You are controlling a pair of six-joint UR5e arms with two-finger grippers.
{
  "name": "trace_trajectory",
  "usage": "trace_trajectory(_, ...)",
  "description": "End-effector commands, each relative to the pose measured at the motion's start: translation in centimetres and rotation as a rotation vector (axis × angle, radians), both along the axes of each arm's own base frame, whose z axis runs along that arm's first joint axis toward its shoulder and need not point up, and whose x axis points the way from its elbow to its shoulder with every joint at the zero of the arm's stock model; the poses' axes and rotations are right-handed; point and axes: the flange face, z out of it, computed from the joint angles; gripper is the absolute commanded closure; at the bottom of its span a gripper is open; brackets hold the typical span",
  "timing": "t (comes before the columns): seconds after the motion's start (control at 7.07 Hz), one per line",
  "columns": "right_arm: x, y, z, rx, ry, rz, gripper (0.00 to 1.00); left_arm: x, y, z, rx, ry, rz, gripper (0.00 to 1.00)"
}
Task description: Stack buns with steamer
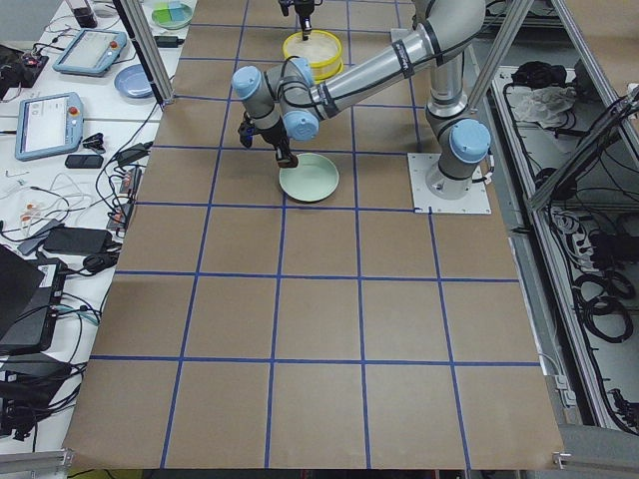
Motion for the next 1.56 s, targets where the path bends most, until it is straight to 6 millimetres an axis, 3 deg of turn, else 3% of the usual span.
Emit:
trace_trajectory(0.0,0.8,0.2,-0.2,0.004,-0.003,-0.03,1.0,-3.6,1.3,6.3,-0.073,0.063,0.083,1.0)
trace_trajectory(0.42,0.9,0.3,-0.3,0.006,0.003,-0.028,1.0,-12.9,4.7,11.0,-0.144,0.046,0.117,1.0)
trace_trajectory(0.57,0.8,0.3,-0.3,0.008,0.006,-0.027,1.0,-16.6,5.7,11.3,-0.135,0.085,0.181,1.0)
trace_trajectory(0.85,0.8,0.4,0.0,0.006,0.009,-0.03,0.07,-23.4,6.9,10.5,-0.154,0.152,0.248,1.0)
trace_trajectory(0.99,0.7,0.2,1.0,-0.012,0.009,-0.032,0.01,-26.2,7.5,10.5,-0.159,0.19,0.268,1.0)
trace_trajectory(1.13,0.8,0.2,1.5,-0.022,0.007,-0.03,0.0,-28.0,7.7,10.1,-0.154,0.229,0.287,1.0)
trace_trajectory(1.27,0.7,-0.5,3.4,-0.056,0.005,-0.03,0.01,-30.6,8.5,9.4,-0.123,0.29,0.3,1.0)
trace_trajectory(1.42,0.6,-0.6,7.1,-0.033,-0.001,-0.032,0.01,-33.1,9.3,7.7,-0.138,0.308,0.288,1.0)
